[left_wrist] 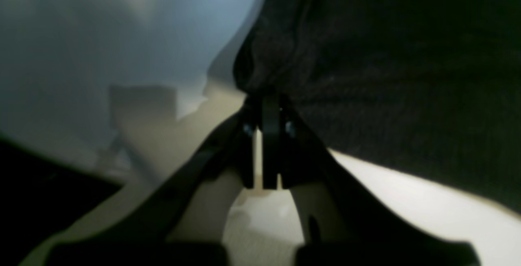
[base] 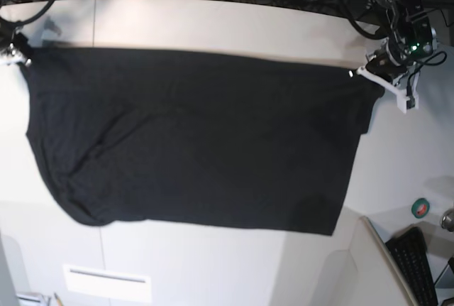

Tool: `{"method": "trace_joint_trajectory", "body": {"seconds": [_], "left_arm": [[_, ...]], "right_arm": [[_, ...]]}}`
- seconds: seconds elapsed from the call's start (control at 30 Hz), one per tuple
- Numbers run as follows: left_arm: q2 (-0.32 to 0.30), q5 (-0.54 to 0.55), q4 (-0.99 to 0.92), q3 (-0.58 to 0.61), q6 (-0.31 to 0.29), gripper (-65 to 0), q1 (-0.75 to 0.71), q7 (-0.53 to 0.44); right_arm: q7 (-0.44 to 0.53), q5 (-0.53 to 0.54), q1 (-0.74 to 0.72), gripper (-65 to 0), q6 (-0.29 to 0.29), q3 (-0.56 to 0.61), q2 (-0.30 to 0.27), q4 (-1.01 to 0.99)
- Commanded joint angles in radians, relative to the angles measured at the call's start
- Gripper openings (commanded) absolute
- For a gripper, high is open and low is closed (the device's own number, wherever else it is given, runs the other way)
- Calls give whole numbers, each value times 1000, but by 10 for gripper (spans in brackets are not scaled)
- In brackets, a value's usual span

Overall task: Layout the t-shirt on the table in an organized manner, then fold the t-shirt properly
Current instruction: 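Lay the lifted shirt flat and release both grippers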

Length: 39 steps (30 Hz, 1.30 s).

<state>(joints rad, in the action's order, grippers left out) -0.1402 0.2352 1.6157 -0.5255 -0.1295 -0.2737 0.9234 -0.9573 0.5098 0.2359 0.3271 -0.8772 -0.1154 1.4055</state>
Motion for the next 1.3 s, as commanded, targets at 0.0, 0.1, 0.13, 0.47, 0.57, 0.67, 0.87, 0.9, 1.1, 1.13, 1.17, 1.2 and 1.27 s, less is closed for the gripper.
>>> {"method": "trace_joint_trajectory", "body": {"seconds": [0.0,0.1,0.13,0.47,0.57,0.67,0.87,0.9,1.1,1.13,1.17,1.2,1.27], "left_arm": [[-11,-1,19,-9,4,-650,-9,-30],[-11,-1,16,-14,4,-650,-60,-77],[-9,-1,15,-14,4,-650,-71,-85],[-5,-1,11,-14,4,-650,-92,-94],[-5,-1,11,-14,4,-650,-91,-94],[-5,-1,13,-14,4,-650,-95,-94],[-5,-1,15,-14,4,-650,-109,-93],[-5,-1,18,-14,4,-650,-114,-93],[-8,-1,11,-14,4,-650,-115,-93],[-9,-1,11,-14,4,-650,-115,-93],[-9,-1,11,-14,4,-650,-115,-93],[-9,-1,13,-14,4,-650,-115,-89],[-9,-1,16,-14,4,-650,-115,-88]], "right_arm": [[13,10,12,-650,22,-4,-11,18],[13,10,49,-650,47,-6,-7,18],[13,10,59,-650,47,-6,-7,18],[14,10,115,-650,48,-6,18,33],[14,8,128,-650,48,-6,39,77],[14,8,141,-650,48,-6,55,130],[14,5,139,-650,48,-6,56,131],[14,5,139,-650,48,-6,56,131],[7,5,141,-650,48,-6,56,131],[7,5,141,-650,48,-6,56,131],[7,5,141,-650,48,-6,56,131],[7,5,141,-650,48,-6,56,131],[5,5,141,-650,48,-6,56,137]]}}
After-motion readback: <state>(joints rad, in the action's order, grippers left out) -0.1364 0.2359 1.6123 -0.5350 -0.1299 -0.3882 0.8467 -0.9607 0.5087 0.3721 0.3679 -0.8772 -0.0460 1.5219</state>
